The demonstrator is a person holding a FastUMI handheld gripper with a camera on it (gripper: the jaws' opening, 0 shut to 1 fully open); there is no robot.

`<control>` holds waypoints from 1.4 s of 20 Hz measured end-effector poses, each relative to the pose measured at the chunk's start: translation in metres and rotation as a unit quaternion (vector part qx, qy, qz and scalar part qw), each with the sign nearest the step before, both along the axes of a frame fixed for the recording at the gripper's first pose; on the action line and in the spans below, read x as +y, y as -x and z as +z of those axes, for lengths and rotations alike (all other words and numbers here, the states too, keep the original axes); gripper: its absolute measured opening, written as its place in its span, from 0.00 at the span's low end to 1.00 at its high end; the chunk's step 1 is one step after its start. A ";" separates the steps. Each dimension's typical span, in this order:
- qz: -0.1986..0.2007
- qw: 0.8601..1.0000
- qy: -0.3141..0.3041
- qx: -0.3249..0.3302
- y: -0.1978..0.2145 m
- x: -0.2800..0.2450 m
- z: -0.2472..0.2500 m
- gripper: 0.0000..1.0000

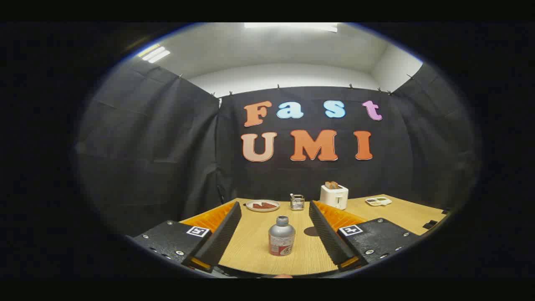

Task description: Take the bottle from table, then pour the juice into the cup, finally place the bottle on the coaster

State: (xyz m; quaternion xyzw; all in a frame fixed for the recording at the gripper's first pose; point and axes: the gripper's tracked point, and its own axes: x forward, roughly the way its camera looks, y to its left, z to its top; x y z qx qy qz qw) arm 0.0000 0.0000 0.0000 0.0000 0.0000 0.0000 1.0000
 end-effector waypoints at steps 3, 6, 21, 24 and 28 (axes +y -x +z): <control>0.001 1.000 -0.003 -0.004 0.000 -0.002 0.002 0.97; -0.003 1.000 0.003 -0.004 -0.002 -0.006 0.000 0.97; 0.020 1.000 -0.003 0.007 -0.001 0.014 -0.007 0.97; 0.014 1.000 -0.010 0.006 -0.001 0.008 -0.007 0.97; 0.008 1.000 -0.014 0.007 -0.002 0.001 -0.010 0.97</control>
